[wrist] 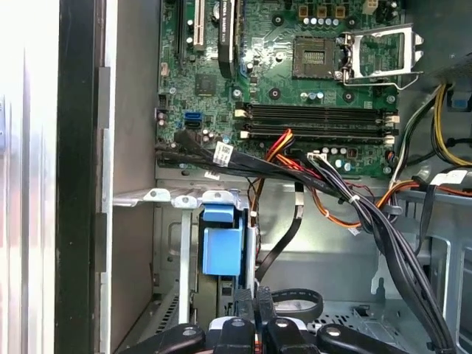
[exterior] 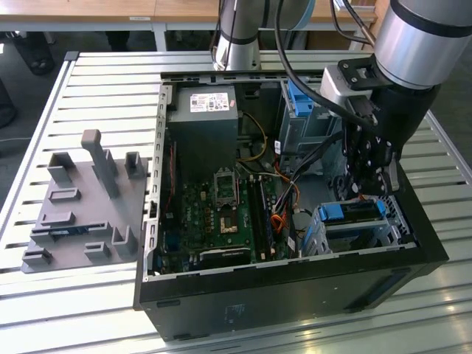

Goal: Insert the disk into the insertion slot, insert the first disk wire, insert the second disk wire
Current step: 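Insert the second disk wire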

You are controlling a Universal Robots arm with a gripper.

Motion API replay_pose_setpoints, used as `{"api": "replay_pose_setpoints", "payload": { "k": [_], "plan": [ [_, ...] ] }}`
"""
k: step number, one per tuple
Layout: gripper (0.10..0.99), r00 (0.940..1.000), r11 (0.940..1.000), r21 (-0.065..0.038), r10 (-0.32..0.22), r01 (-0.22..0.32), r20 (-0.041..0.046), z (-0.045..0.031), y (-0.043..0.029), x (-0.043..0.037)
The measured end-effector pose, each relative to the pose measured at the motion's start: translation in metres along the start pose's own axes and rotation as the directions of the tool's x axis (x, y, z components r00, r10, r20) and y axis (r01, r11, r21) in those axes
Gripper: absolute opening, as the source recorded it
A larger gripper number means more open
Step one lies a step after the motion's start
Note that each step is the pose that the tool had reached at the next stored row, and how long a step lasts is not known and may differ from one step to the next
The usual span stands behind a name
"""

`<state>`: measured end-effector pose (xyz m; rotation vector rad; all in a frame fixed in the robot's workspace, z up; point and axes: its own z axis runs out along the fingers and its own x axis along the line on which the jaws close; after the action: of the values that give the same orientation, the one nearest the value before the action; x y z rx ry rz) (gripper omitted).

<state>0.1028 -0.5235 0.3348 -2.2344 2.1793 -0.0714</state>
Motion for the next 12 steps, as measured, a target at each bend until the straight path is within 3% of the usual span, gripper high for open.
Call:
{"api": "replay_pose_setpoints", "payload": {
  "k": [12],
  "plan": [
    [0.141, 0.9999, 0.9999, 0.007, -0.01, 0.01, 0.0007, -0.0014, 0.0012, 0.011]
  ]
}}
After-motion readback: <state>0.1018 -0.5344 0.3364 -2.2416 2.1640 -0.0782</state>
